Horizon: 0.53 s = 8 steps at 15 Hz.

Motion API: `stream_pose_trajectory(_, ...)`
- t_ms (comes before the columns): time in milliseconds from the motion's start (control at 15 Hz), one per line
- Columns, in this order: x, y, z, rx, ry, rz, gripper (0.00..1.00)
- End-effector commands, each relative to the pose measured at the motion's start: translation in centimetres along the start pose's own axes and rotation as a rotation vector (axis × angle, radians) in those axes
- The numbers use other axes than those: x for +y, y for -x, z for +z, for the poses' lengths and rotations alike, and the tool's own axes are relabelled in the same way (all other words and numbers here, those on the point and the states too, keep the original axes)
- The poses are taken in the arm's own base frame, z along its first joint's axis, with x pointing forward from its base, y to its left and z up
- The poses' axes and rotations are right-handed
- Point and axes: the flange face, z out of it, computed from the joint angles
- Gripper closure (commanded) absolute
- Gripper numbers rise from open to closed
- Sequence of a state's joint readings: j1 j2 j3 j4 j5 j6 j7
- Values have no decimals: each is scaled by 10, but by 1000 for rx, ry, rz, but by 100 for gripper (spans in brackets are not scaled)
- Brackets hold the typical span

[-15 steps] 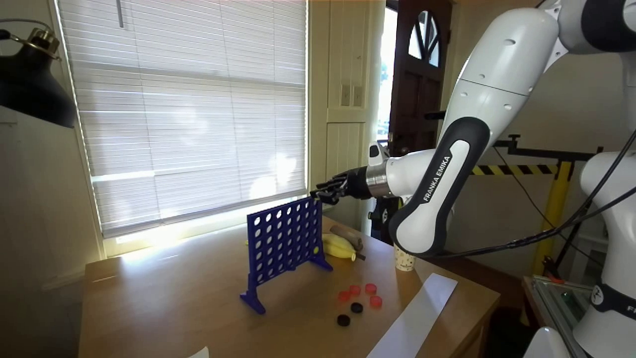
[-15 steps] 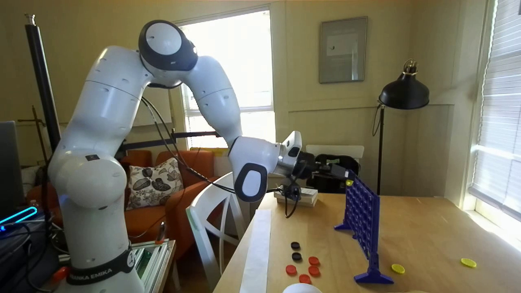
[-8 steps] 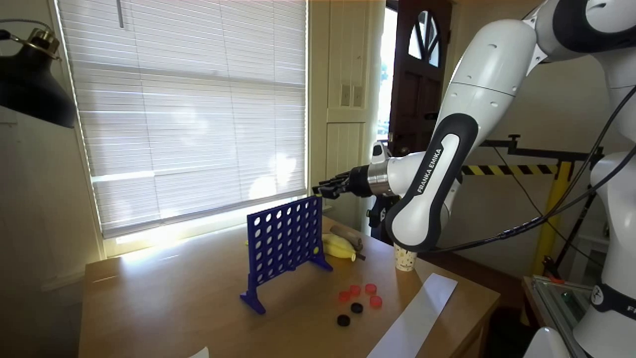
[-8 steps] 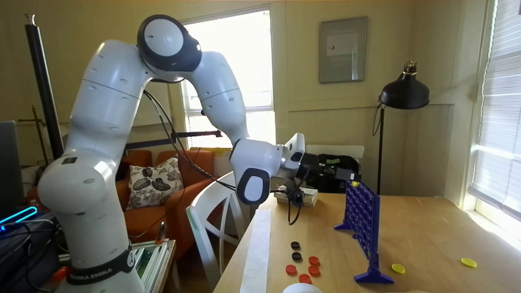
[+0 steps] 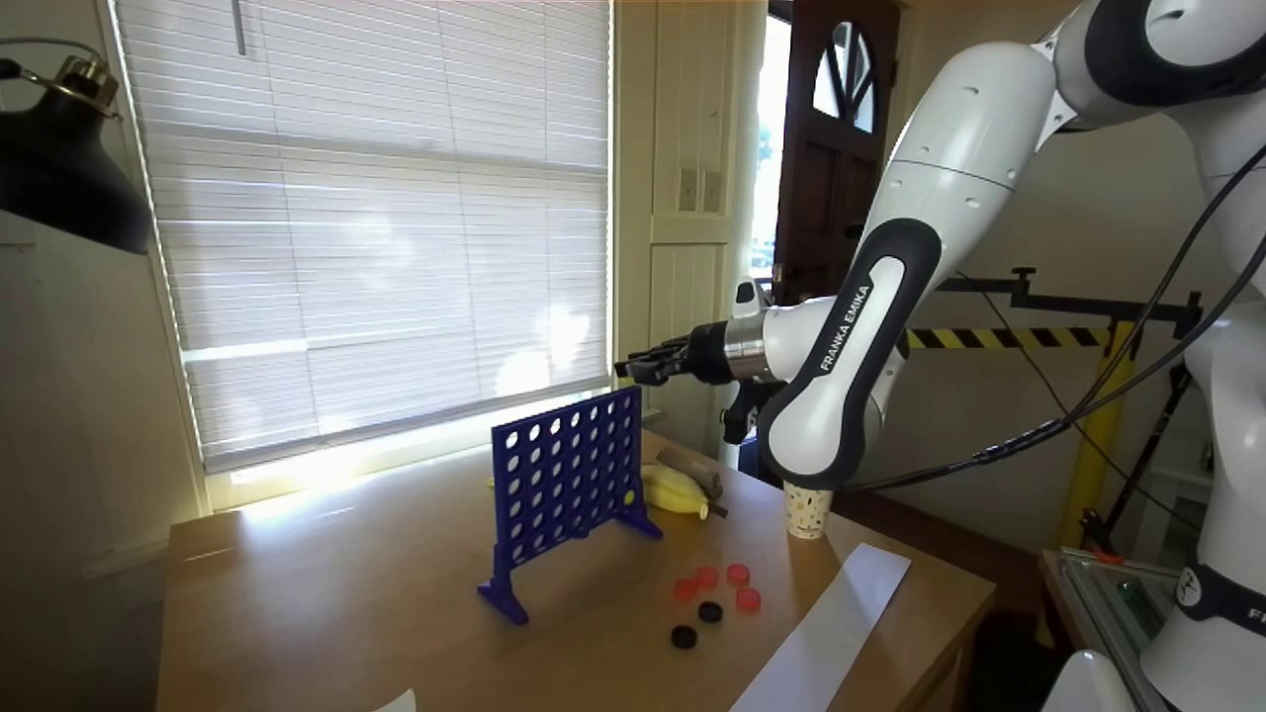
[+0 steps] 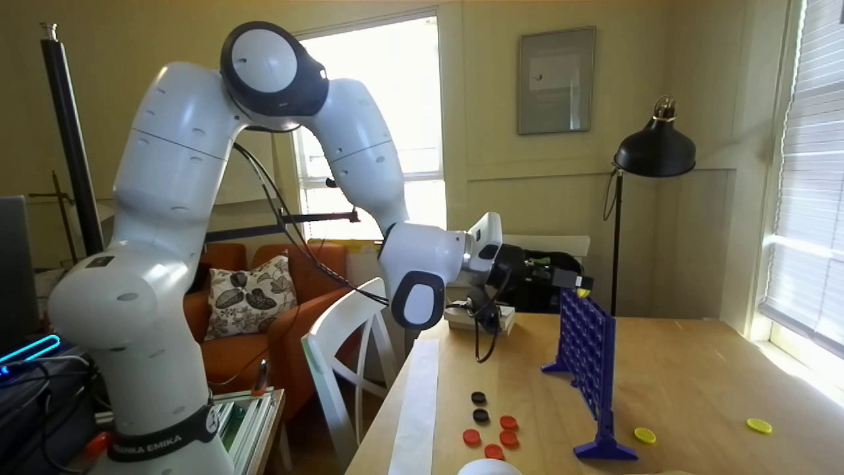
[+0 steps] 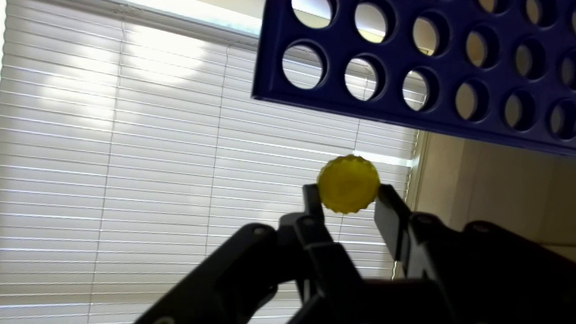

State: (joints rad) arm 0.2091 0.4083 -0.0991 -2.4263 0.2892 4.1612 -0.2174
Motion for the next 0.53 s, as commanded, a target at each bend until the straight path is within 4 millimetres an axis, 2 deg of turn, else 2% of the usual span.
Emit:
stream_pose_trajectory(0,2,-3,7,14,-14,5,90)
stream_pose_trajectory(467,4,-3,12,7,-29,9,90)
